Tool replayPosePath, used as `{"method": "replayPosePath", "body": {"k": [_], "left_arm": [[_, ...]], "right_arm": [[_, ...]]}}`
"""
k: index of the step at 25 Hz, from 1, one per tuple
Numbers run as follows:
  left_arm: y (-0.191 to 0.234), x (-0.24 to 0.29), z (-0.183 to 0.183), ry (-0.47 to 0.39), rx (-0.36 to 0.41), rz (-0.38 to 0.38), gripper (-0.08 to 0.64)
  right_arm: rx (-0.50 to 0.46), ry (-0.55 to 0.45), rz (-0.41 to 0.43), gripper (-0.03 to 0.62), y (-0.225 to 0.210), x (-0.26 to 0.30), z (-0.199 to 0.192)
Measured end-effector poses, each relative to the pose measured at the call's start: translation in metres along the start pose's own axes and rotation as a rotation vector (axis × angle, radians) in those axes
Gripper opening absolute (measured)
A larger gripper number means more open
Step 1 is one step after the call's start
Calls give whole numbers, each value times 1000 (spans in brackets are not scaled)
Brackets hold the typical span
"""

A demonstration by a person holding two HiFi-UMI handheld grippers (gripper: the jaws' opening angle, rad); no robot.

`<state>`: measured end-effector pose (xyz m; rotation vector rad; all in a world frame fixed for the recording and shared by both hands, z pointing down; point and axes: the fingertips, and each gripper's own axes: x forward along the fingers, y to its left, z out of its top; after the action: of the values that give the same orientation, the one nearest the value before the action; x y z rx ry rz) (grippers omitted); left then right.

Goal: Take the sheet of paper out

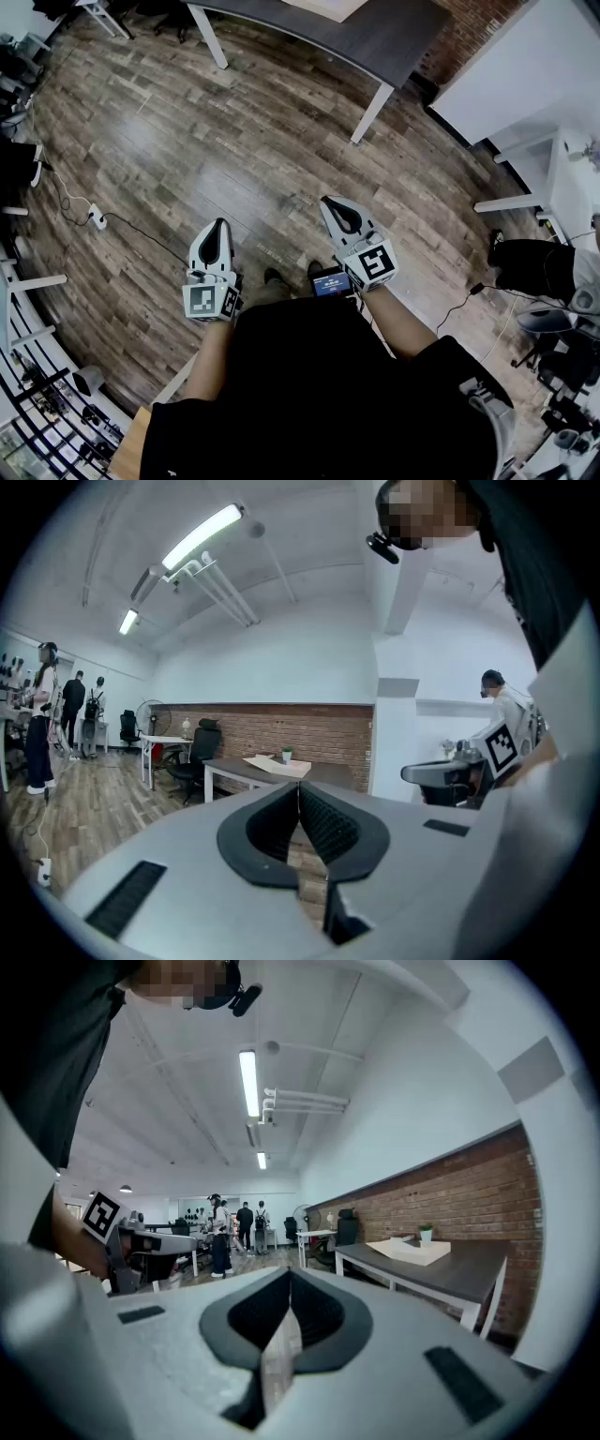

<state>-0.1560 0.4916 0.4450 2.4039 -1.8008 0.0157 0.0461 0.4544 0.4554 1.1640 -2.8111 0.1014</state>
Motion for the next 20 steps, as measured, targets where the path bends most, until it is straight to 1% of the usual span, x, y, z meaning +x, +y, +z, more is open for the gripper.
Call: {"method": "replayPosePath", "body": {"k": [2,5,10,14,18,20], "left_arm": [[-3,-2,2,-4,4,-14,-2],[-6,0,9,-19,4,-31,-2],[-5,2,25,-56,10,-39,-2],[-2,-6,18,-44,-3,-39,-2],[-6,-12,12,-28,-35,-62,-2],[-9,-14,11,-24,-40,-72,-2]], "right_arm": [[-17,-13,8,6,6,3,8],[-13,-25,0,6,7,4,19],[-26,-18,9,6,10,2,25],[-2,-53,22,6,16,4,32],[7,-37,42,6,26,7,28],[7,-26,54,6,30,5,25]]}}
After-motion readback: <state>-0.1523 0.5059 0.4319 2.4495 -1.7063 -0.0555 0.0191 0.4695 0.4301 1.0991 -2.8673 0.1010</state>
